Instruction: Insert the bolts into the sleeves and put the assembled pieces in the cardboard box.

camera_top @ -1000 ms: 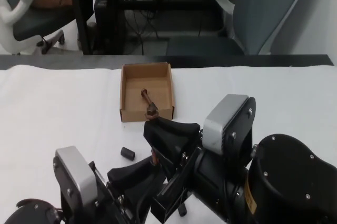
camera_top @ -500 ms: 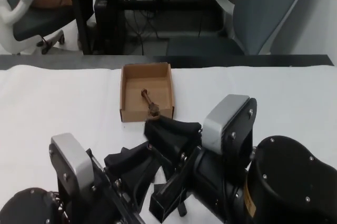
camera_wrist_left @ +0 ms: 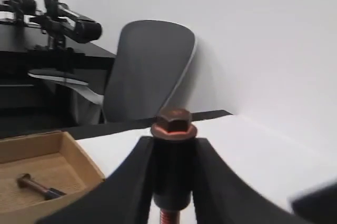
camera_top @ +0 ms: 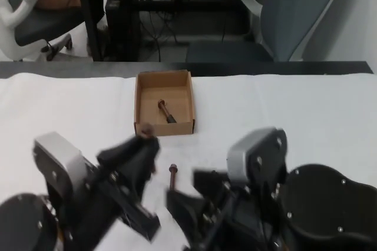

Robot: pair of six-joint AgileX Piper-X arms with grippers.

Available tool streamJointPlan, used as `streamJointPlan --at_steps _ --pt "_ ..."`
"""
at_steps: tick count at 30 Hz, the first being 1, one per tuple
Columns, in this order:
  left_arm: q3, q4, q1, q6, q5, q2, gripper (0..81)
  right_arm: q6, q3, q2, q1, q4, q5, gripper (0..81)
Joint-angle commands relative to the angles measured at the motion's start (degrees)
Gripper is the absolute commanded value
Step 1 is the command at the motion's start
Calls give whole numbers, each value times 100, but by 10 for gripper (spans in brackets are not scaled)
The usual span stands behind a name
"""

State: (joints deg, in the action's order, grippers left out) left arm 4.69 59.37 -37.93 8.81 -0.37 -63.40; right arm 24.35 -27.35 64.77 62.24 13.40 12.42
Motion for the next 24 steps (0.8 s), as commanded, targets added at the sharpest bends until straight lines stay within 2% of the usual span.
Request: streamJointPlan --at_steps 1,3,6,11,15,24 --pt "222 -136 594 -35 518 35 18 366 -216 -336 -57 -1941 43 533" --pt "643 -1236 981 119 1074 16 18 311 -496 -309 -178 -2815 -107 491" --pt "1570 -2996 1299 -578 1263 -113 18 -43 -872 -94 -444 -3391 -347 392" --pt "3151 -4430 1543 -881 1452 -857 18 -101 -1289 571 -1021 -3684 -1034 371" --pt "4248 -5145 1710 -792 1510 -1739 18 -375 -1544 1267 -1360 -3979 -1580 371" --pt "5382 -5359 1944 -762 1499 -3391 18 -1145 -2070 2446 -1391 -4101 -1639 371"
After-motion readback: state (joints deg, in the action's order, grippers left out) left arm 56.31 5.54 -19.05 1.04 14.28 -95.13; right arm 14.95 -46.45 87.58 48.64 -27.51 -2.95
